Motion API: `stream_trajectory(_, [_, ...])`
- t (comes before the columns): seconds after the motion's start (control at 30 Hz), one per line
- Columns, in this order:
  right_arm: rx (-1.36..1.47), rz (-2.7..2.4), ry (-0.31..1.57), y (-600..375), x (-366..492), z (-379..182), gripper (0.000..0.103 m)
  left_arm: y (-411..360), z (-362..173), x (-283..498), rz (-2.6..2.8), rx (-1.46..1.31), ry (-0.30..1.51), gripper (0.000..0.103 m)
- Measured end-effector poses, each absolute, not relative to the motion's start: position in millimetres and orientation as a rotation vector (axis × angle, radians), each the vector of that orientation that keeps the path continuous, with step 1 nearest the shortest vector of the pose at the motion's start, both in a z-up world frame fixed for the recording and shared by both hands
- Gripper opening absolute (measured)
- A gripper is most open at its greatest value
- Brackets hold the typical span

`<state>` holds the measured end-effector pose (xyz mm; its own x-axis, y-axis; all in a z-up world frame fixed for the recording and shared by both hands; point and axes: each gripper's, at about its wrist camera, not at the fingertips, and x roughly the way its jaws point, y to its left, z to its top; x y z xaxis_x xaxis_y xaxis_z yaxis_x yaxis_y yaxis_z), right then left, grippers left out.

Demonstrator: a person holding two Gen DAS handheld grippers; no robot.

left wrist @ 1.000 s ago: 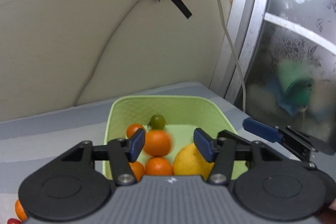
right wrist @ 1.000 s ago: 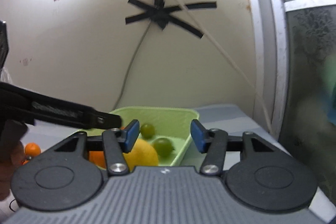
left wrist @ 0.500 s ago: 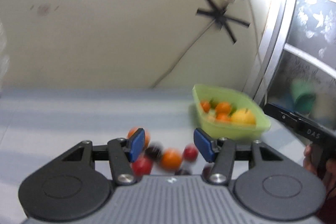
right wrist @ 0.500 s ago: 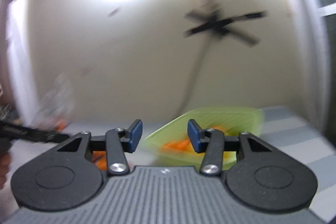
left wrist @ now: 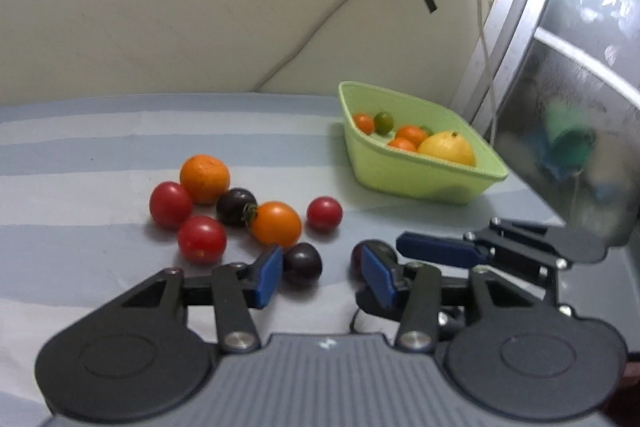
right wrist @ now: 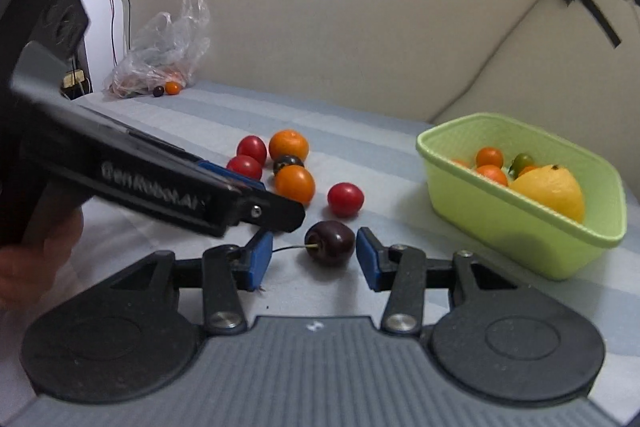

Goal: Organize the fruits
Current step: 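Grasp a dark purple tomato with the right gripper while the left grasps a dark tomato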

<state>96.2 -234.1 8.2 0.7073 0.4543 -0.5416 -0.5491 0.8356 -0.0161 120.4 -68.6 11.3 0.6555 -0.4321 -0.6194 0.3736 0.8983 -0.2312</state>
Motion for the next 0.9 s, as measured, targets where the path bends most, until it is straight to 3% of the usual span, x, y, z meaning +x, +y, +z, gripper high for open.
stream_trajectory(0.13, [-0.119,0.572,0.622,-239.1,101.1,3.7,0.051,-65.0,5.4,127.0,-0.422,-0.100,0.750,0.039])
stream_trajectory(0.2, [-0.077,0.585,0.629,-244.8,101.4,4.0,0.051,-63.4,2.5,127.3,-0.414,-0.113,0.752,0.032])
stream_trajectory(0.23, [-0.069,0.584,0.628,-246.0,100.5,4.2,0.045,-65.0,1.9,125.4,-0.402,-0.092,0.741,0.026])
stream_trajectory(0.3, [-0.070,0.581,0.625,-247.3,100.3,5.6,0.030,-65.8,1.6,121.7,-0.396,-0.075,0.734,0.026])
stream_trajectory(0.6, [-0.137,0.576,0.563,-250.3,53.4,10.4,0.029,-50.3,10.3,78.6,-0.474,-0.101,0.725,0.026])
stream_trajectory(0.9, [0.010,0.465,0.579,-291.0,30.7,5.4,0.028,-63.3,13.8,55.4,-0.573,-0.067,0.718,0.026])
